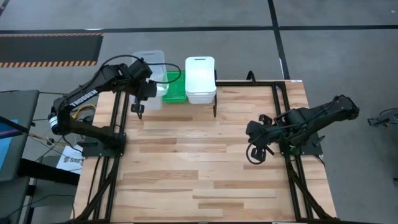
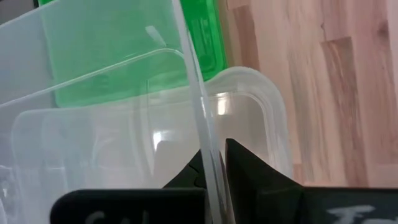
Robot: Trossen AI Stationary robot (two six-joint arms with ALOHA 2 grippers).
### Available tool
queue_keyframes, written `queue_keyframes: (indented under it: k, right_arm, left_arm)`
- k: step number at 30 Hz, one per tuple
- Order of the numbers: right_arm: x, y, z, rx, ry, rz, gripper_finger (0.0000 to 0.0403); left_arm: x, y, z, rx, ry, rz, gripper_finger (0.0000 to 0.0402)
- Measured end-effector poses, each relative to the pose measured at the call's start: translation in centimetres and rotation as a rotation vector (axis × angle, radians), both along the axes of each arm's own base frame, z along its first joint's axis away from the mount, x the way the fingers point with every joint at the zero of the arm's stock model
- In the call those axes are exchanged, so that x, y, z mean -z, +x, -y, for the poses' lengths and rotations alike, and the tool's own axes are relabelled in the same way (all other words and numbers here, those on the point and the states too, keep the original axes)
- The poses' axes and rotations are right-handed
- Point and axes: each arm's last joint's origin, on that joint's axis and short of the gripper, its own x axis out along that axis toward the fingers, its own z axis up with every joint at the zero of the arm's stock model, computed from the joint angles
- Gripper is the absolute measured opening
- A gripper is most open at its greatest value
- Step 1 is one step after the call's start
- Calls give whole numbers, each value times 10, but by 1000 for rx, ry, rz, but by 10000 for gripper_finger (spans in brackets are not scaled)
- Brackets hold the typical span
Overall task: Stack baskets on shelf by color
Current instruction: Stack the transparent bin on top of the transparent bins on the shelf
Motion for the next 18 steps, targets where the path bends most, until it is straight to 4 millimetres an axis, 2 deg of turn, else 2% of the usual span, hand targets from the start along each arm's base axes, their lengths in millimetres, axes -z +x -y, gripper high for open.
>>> queue_keyframes:
  k: [12, 18]
  right_arm:
    - [0, 0, 0, -3, 1, 0, 52]
    - [0, 1, 1, 1, -1, 4, 52]
  left_arm:
    - [0, -8, -4, -35, -3, -37, 5]
    - [-20, -18, 4, -53, -25, -7, 5]
